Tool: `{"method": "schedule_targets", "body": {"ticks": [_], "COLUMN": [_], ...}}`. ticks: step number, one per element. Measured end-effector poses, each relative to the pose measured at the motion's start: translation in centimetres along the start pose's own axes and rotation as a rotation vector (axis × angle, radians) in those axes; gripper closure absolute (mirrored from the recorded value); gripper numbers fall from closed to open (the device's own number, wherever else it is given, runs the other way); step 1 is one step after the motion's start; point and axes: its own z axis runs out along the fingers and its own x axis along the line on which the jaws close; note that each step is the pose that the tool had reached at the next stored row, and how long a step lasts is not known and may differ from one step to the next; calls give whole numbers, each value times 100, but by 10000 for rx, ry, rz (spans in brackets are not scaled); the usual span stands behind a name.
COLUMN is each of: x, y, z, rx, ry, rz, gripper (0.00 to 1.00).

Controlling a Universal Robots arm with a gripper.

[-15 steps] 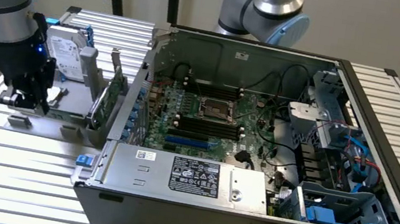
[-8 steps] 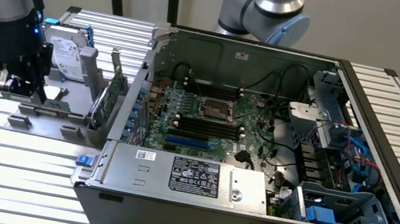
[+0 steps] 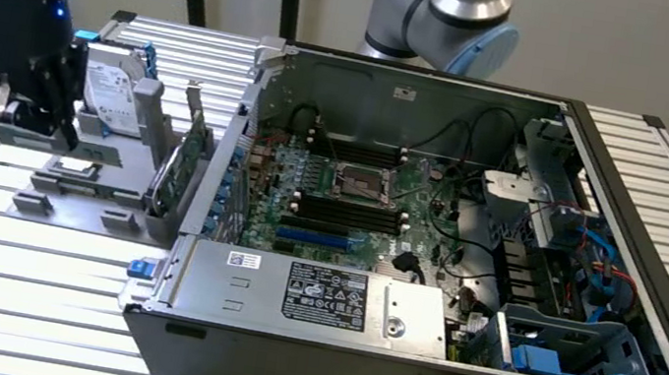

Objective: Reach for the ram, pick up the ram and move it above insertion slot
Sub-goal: 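Pick up the ram and move it above insertion slot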

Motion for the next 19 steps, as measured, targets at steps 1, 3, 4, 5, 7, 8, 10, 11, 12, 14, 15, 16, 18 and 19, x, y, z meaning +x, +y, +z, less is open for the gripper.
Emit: {"method": "schedule_targets", "body": {"ticks": [1, 3, 4, 5, 7, 8, 10, 11, 12, 14, 15, 16, 18, 19], "x": [0, 0, 0, 0, 0, 0, 0, 1, 1, 1, 2, 2, 3, 3], "y": [-23, -73, -100, -131, -192, -226, -300, -337, -376, -464, -508, -552, -641, -685], "z": [-46, -138, -185, -235, -327, -375, -467, -513, -558, -641, -674, -705, -757, -778], "rx": [-1, -1, -1, 0, -1, -3, -8, -11, -15, -23, -26, -30, -40, -44], "ry": [-12, -39, -55, -73, -106, -124, -160, -175, -191, -220, -233, -243, -259, -265], "rz": [-16, -45, -60, -74, -103, -117, -142, -152, -162, -177, -183, -188, -193, -196], "gripper": [86, 86, 86, 86, 86, 86, 86, 86, 86, 86, 86, 86, 86, 86]}}
